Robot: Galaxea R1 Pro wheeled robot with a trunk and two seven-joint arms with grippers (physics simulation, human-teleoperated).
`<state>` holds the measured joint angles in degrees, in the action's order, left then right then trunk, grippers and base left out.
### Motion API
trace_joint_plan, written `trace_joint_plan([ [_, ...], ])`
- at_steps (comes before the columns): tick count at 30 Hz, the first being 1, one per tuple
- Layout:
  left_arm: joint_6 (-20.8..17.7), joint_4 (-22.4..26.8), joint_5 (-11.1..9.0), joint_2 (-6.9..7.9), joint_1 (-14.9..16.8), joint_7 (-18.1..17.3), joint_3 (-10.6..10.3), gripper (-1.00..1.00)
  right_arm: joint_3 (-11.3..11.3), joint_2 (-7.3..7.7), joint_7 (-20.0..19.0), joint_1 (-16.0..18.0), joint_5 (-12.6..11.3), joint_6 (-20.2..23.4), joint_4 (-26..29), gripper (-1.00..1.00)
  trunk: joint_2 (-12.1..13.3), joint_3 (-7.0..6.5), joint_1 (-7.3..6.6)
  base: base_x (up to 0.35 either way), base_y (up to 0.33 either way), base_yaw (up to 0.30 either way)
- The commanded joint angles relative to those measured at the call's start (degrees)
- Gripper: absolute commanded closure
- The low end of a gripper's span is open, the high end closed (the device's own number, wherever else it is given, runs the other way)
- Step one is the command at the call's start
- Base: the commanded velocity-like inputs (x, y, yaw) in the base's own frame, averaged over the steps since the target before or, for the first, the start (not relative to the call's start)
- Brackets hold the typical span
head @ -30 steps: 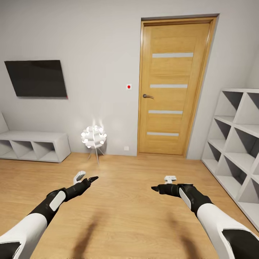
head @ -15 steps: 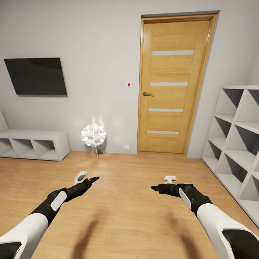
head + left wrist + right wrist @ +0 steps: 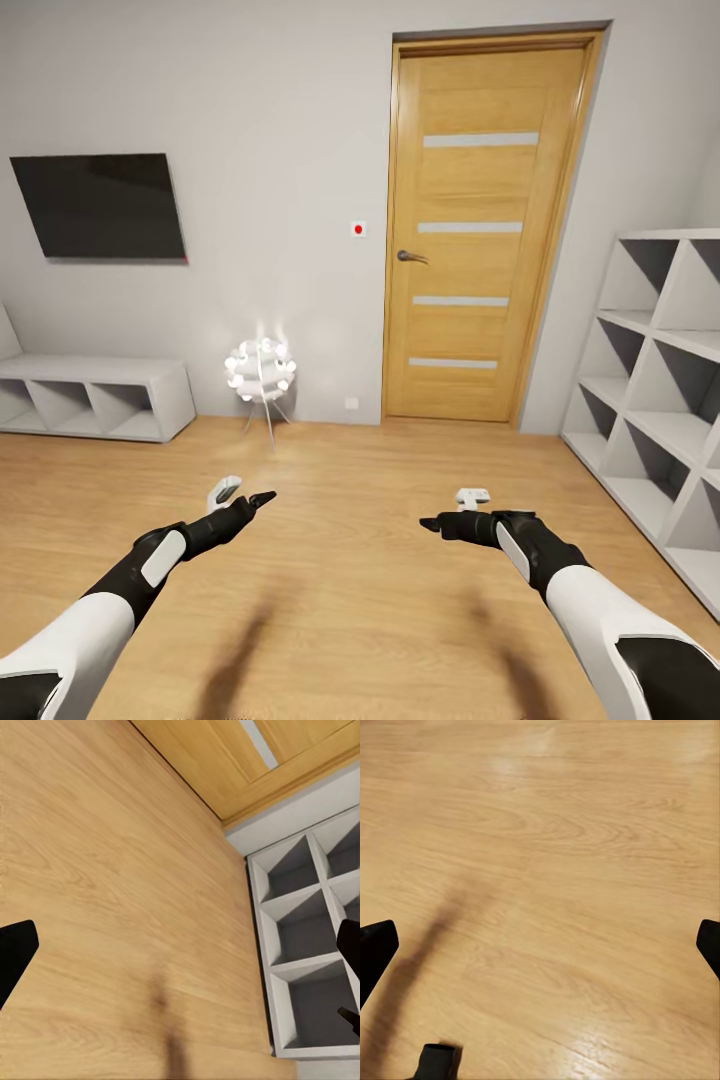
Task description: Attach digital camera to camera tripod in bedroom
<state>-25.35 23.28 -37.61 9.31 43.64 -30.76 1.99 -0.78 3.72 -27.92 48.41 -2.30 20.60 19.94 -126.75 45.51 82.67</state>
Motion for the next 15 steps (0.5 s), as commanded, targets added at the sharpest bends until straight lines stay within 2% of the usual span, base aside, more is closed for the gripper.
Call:
trace_joint_plan([
  [1,-0.49,0.01,-0.25,-0.01,0.04,-0.09,0.21,-1.00,-0.08,0.03,-0.10,0.02,-0.25,0.40,0.10,-1.00,-0.44,0.24,0.22,0.000,0.000,0.000],
  [15,-0.49,0.01,-0.18,-0.08,0.04,-0.02,0.13,-1.00,0.03,0.13,-0.11,0.02,-0.25,0.32,0.10,-1.00,-6.06,2.76,3.29,0.000,0.000,0.000],
])
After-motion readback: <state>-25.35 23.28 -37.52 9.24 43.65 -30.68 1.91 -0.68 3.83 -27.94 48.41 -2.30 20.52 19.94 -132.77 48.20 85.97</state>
